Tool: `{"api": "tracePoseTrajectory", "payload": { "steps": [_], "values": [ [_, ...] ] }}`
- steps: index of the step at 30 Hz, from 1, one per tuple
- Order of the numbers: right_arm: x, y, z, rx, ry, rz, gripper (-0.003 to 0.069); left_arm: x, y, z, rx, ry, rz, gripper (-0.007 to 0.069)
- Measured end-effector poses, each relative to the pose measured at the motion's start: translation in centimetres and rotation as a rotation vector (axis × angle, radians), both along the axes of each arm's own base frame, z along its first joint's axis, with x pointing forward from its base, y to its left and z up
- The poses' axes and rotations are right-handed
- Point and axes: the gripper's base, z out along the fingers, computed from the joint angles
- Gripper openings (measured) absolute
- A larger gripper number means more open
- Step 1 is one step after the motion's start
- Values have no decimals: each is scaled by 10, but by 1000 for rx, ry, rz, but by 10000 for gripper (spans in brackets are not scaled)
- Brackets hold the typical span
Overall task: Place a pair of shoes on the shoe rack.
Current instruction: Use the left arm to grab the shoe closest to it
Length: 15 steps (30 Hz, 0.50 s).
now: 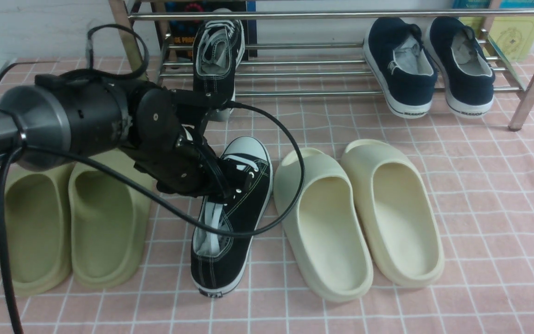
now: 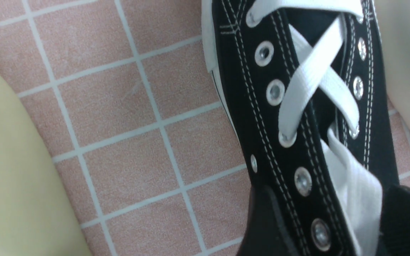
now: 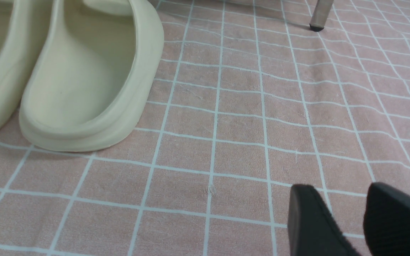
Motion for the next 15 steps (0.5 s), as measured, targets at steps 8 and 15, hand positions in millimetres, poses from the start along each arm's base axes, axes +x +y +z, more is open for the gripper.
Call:
{"api": "tracePoseTrajectory", "payload": {
  "steps": [8, 15],
  "values": [
    [0, 0, 0, 0, 0, 0, 243, 5, -2, -18, 17, 36, 1, 434],
    [0, 0, 0, 0, 0, 0, 243, 7, -4, -28, 2, 66, 30, 208]
  ]
}}
